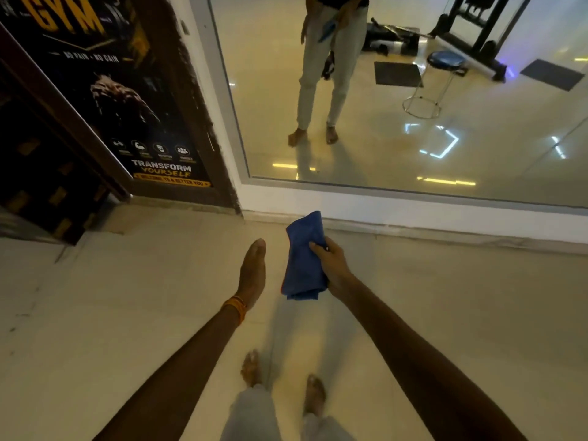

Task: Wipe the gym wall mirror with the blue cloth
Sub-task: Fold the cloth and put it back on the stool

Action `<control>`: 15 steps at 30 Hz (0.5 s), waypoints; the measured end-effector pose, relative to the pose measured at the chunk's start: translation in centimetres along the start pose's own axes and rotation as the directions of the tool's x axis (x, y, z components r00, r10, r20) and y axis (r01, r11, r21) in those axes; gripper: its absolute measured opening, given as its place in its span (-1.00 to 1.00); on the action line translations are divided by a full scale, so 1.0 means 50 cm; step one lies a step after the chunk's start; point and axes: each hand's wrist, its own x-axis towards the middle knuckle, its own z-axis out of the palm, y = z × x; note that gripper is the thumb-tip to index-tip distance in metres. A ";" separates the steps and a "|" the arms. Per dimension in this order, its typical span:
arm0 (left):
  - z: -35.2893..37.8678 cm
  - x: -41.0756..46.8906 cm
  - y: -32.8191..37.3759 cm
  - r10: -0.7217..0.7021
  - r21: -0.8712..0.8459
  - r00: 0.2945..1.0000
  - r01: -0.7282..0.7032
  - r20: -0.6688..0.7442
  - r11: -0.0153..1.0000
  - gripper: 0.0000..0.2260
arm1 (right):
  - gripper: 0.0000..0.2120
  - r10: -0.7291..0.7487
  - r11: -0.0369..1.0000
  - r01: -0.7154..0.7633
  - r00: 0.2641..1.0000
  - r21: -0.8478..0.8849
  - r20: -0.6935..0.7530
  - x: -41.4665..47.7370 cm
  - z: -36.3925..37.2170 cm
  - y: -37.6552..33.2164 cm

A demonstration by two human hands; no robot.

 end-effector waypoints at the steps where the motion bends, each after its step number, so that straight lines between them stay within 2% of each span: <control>1: 0.002 -0.026 -0.007 -0.004 0.037 1.000 0.003 0.008 0.999 -0.54 | -0.83 0.010 0.999 -0.010 1.000 0.038 -0.006 -0.016 -0.022 0.019; 4: -0.008 -0.087 -0.068 -0.006 0.137 1.000 0.006 0.001 0.991 -0.52 | -0.79 0.027 0.999 -0.027 1.000 0.043 -0.001 -0.068 -0.079 0.076; 9: -0.011 -0.176 -0.138 -0.017 0.236 1.000 0.015 0.007 0.972 -0.54 | -0.59 0.135 0.991 -0.134 0.990 0.024 -0.031 -0.159 -0.126 0.164; 12: -0.010 -0.223 -0.167 -0.006 0.283 0.999 -0.007 0.043 0.959 -0.51 | -0.46 0.091 0.996 -0.092 0.993 -0.008 -0.071 -0.218 -0.149 0.211; 15: -0.014 -0.271 -0.201 0.027 0.364 0.994 -0.062 0.102 0.929 -0.50 | -0.60 0.052 0.999 -0.053 0.992 -0.003 -0.116 -0.288 -0.171 0.249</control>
